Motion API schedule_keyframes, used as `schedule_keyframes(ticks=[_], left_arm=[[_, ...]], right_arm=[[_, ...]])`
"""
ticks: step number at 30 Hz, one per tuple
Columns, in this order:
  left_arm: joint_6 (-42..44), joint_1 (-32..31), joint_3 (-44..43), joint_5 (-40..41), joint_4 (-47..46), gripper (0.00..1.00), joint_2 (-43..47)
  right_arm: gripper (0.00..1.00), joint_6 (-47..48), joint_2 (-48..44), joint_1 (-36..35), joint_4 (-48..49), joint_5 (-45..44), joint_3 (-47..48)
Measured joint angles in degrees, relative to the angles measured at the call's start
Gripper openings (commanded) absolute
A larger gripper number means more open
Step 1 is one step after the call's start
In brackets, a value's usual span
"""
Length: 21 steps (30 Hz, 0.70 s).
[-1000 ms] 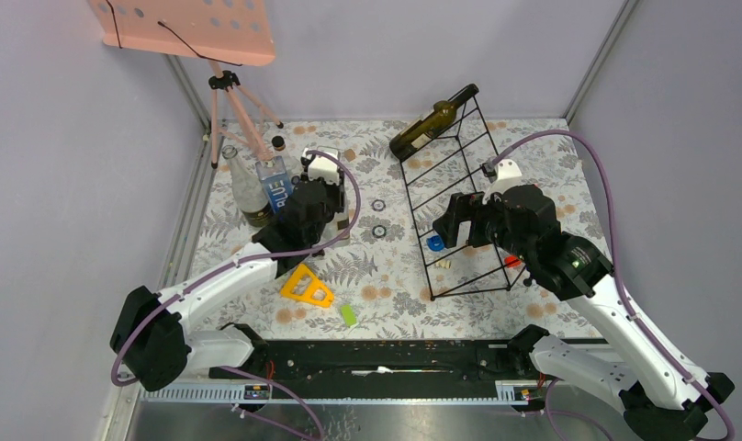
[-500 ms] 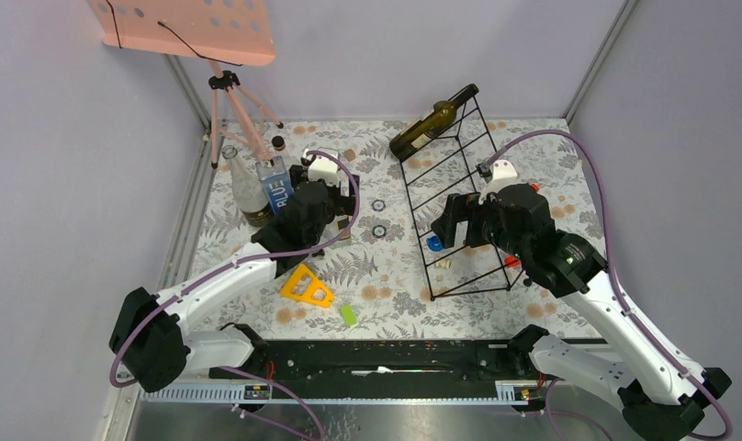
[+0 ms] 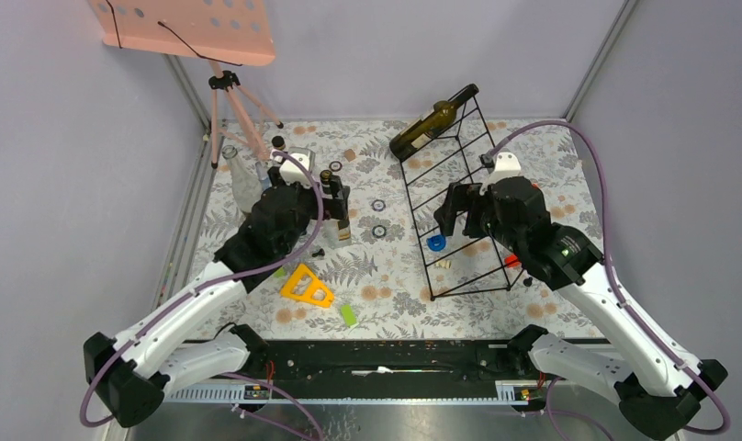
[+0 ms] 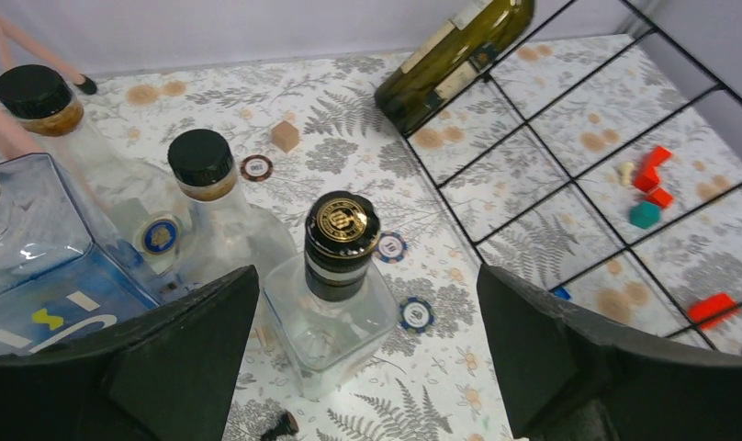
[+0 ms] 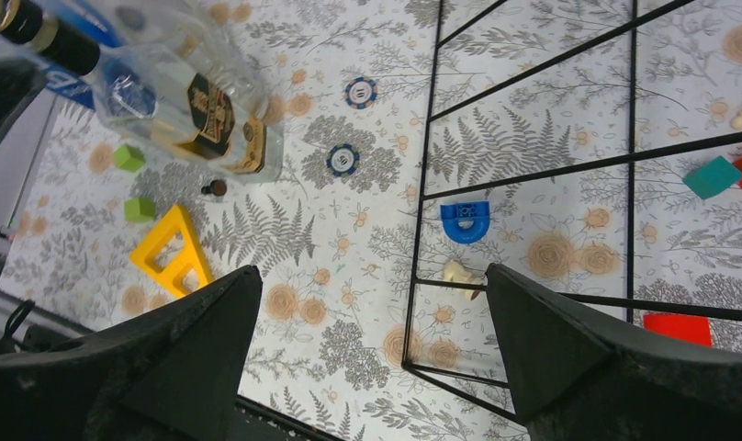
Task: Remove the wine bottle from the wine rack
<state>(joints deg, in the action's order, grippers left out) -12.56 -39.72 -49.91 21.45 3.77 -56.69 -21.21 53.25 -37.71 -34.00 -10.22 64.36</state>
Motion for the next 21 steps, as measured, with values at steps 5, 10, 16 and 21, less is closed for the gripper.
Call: schedule_keyframes(ticks=[5,10,16,21], left_arm=[[-1.46,-0.02,-0.94,-4.26,5.20,0.99,4.55],[-1.44,-0.81,-0.96,-6.10,11.26,0.99,11.91],[-1.20,-1.64,1.40,-5.66,17.22,0.99,21.86],[-1.22,-1.64,5.84,-5.09,21.00,0.99,26.60]], right_arm=[[1.00,-2.34,3.50,0.04,-0.07,-3.85,2.75],[1.00,-3.45,9.55,0.42,0.02,-3.85,8.04],[1.00,-4.57,16.26,2.62,0.04,-2.58,12.72],[0.99,-6.21,20.46,5.75,0.68,-0.66,15.21]])
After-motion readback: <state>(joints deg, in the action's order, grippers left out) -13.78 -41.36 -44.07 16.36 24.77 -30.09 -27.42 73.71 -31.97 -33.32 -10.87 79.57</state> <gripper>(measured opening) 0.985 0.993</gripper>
